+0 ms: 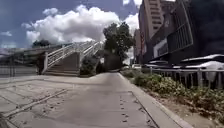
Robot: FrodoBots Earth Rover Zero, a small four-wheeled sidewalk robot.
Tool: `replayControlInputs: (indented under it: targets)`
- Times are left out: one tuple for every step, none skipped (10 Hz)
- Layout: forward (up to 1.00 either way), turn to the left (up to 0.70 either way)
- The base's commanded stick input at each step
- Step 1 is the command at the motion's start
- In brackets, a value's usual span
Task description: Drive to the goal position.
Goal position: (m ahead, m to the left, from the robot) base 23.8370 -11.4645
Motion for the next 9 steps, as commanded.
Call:
replayControlInputs:
  targets:
    - [0.70,0.00]
    - [0.70,0.00]
    - [0.70,0.00]
    - [0.70,0.00]
    - [0.70,0.00]
    - [0.70,0.00]
    - [0.70,0.00]
    - [0.70,0.00]
    - [0.70,0.00]
